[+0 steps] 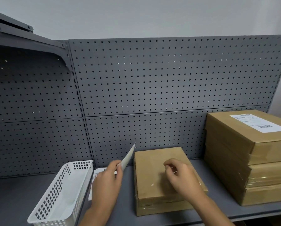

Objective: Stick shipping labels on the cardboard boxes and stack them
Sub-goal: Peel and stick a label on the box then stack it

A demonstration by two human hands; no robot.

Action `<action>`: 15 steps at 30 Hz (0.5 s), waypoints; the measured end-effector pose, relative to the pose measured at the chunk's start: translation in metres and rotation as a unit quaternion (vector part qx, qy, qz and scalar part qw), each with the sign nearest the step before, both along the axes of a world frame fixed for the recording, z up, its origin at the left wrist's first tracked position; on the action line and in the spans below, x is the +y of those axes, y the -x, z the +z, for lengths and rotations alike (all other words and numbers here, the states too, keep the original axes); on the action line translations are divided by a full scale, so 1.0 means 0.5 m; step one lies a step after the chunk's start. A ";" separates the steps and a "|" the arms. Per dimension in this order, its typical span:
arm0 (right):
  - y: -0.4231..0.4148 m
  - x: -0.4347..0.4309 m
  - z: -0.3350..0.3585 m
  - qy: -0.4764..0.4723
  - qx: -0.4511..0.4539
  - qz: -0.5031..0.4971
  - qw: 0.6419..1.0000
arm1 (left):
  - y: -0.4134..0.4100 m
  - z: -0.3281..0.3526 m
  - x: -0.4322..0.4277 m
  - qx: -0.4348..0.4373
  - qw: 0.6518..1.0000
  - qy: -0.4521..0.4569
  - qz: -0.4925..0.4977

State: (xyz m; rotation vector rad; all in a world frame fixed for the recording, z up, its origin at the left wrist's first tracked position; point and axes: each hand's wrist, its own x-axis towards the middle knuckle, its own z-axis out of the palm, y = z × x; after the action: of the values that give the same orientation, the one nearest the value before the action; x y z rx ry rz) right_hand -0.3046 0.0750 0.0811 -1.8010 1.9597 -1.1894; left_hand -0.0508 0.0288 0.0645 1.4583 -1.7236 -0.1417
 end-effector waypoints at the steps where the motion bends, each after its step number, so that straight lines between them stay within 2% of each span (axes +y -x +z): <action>1: -0.005 -0.002 0.002 -0.001 -0.018 0.006 1.000 | 0.013 0.009 0.004 0.006 1.000 0.012 -0.007; 6: -0.030 -0.010 0.007 -0.014 -0.152 0.048 0.987 | 0.070 0.023 0.019 0.029 0.998 0.021 -0.052; 10: -0.053 -0.019 -0.001 -0.049 -0.339 0.102 0.934 | 0.107 0.004 0.024 0.029 0.994 0.004 -0.103; 15: -0.059 -0.017 -0.019 -0.062 -0.403 0.157 0.900 | 0.135 -0.002 0.036 0.075 0.984 -0.045 -0.153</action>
State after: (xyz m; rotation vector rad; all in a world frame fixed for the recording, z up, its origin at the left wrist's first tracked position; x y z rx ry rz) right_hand -0.2751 0.0665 0.0715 -1.1908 1.1855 -1.3525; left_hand -0.1184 0.0469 0.0634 1.2030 -1.8251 -0.4867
